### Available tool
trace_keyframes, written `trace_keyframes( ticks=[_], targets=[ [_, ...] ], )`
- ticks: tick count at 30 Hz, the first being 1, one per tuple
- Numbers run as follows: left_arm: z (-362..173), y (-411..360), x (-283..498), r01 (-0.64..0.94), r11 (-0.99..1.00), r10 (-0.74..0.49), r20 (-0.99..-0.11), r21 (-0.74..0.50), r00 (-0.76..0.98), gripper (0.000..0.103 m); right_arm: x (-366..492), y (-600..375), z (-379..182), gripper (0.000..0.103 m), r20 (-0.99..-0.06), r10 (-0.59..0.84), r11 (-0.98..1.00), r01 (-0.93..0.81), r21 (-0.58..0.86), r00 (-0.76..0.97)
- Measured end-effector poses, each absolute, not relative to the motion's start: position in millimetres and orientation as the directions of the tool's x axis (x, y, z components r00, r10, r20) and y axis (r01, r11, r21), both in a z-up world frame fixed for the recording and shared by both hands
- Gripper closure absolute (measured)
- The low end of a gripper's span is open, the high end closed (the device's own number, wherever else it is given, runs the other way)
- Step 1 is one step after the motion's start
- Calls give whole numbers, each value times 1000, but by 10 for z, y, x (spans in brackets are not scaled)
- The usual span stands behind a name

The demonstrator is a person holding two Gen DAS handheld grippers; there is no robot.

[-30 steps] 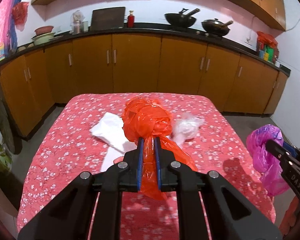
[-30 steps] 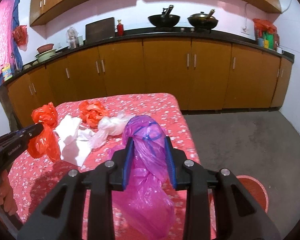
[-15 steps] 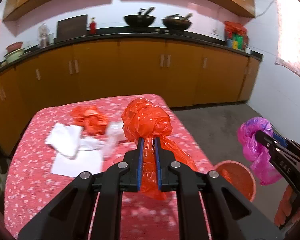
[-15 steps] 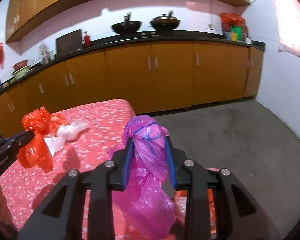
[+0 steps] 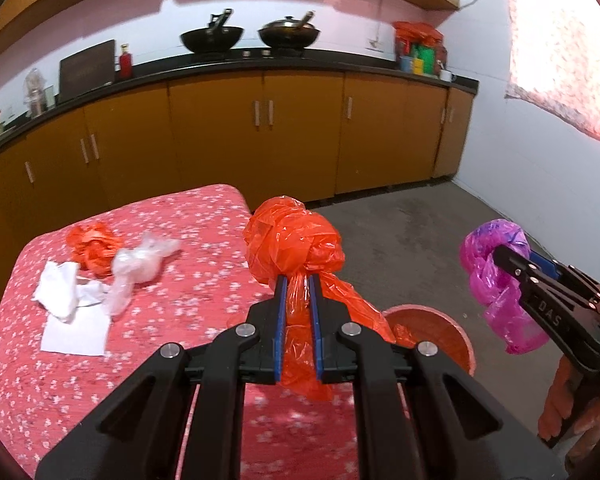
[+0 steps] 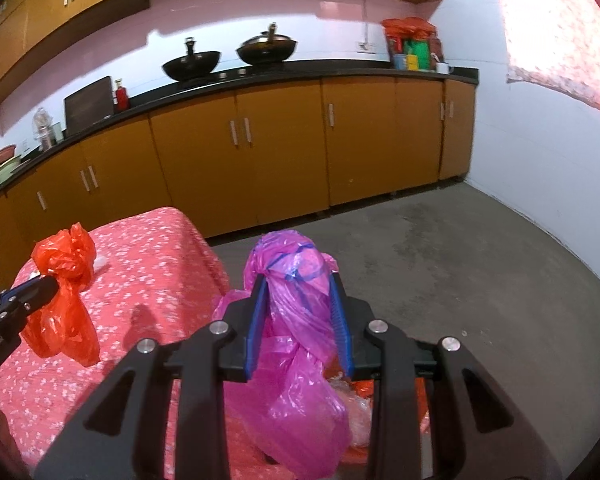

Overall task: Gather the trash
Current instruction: 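Carry both bags over the orange basket and open both tools to drop them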

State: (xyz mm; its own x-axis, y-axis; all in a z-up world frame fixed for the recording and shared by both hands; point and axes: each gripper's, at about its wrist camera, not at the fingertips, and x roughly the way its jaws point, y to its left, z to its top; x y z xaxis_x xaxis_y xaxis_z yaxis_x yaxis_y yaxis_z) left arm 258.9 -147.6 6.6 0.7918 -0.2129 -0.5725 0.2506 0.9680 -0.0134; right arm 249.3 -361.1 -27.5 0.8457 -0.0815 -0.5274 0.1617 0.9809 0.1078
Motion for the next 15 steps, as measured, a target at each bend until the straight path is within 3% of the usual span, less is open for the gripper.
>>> trace_keyframes(
  ticks=[15],
  targets=[
    [-52, -1794, 2574, 304, 953, -249, -603, -10, 758, 92, 2495, -3852, -464, 72, -549, -123, 971, 214, 104, 827]
  ],
)
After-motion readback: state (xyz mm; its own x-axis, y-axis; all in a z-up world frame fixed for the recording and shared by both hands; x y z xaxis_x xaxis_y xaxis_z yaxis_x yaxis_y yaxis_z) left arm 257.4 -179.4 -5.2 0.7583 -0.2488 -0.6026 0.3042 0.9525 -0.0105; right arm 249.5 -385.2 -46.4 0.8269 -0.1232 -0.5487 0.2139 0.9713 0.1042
